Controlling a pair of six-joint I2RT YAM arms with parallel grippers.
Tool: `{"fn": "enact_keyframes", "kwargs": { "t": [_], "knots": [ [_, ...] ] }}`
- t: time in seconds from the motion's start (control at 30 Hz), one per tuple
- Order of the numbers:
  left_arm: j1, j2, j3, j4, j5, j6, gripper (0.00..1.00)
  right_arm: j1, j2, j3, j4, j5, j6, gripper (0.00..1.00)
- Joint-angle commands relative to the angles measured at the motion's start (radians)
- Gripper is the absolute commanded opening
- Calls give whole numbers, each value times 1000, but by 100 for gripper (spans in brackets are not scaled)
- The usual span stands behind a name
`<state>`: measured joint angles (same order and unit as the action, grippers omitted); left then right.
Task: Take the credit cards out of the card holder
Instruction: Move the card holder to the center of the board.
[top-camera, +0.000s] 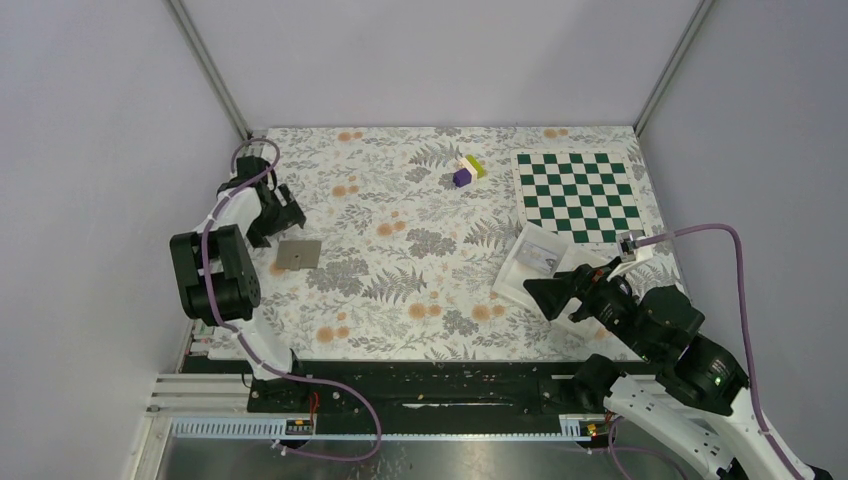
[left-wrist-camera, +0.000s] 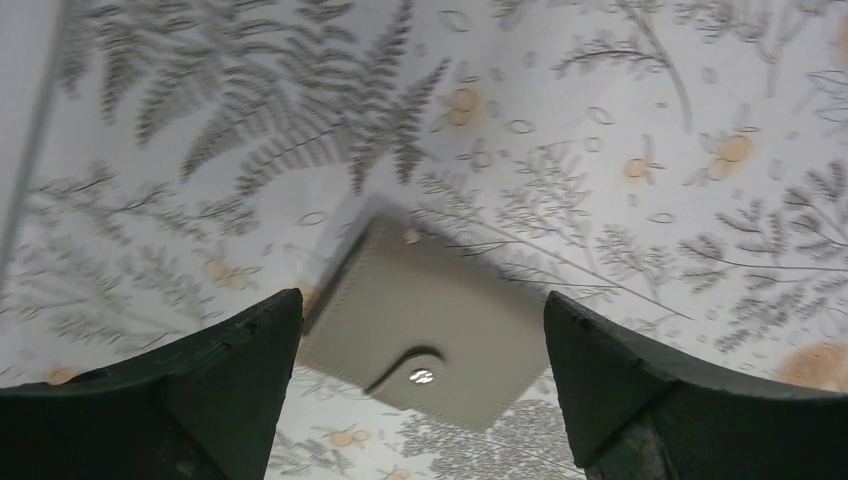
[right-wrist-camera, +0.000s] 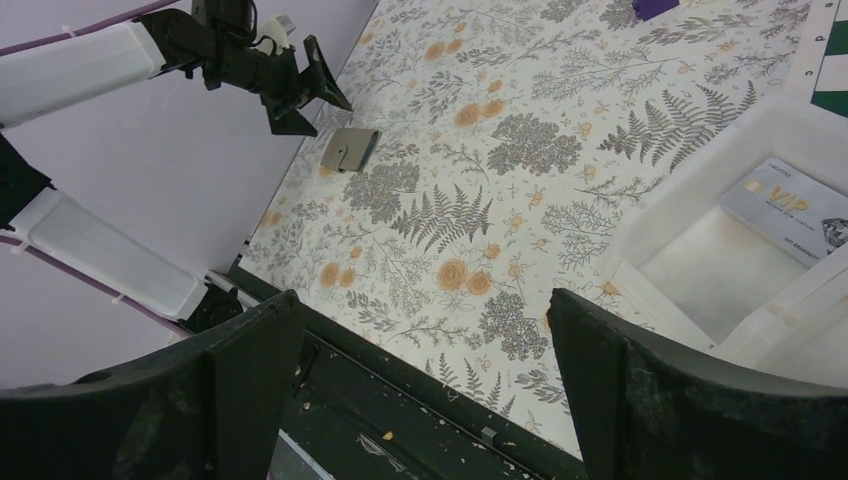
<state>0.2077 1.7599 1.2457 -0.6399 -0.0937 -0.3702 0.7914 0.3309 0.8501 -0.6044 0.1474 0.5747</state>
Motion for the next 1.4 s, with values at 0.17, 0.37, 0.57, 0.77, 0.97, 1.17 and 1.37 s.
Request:
{"fn": "enact_keyframes", "kwargs": {
  "t": [0.17,0.37,0.57,0.77,0.97,1.17,1.37],
  "knots": [
    [-2,101,69,29,130,-22,85,7,-12,2,41,-12,-2,98],
    [-2,108,61,13,99,-15,84,6,-10,7,41,-4,-4,98],
    [-18,107,33,-8,121,-45,82,6,-26,4,30,-3,0,98],
    [-53,17,-74,-19,223,-132,71,6,-39,-3,17,24,1,97],
    [-127,-189,-321,125,311,-262,64,6,-56,-18,25,31,-16,97],
    [-271,-360,-515,226,340,-389,61,6,-75,-29,20,30,-2,97],
    [-440,-494,-587,275,319,-443,60,6,-92,-61,14,52,18,97]
  ]
}}
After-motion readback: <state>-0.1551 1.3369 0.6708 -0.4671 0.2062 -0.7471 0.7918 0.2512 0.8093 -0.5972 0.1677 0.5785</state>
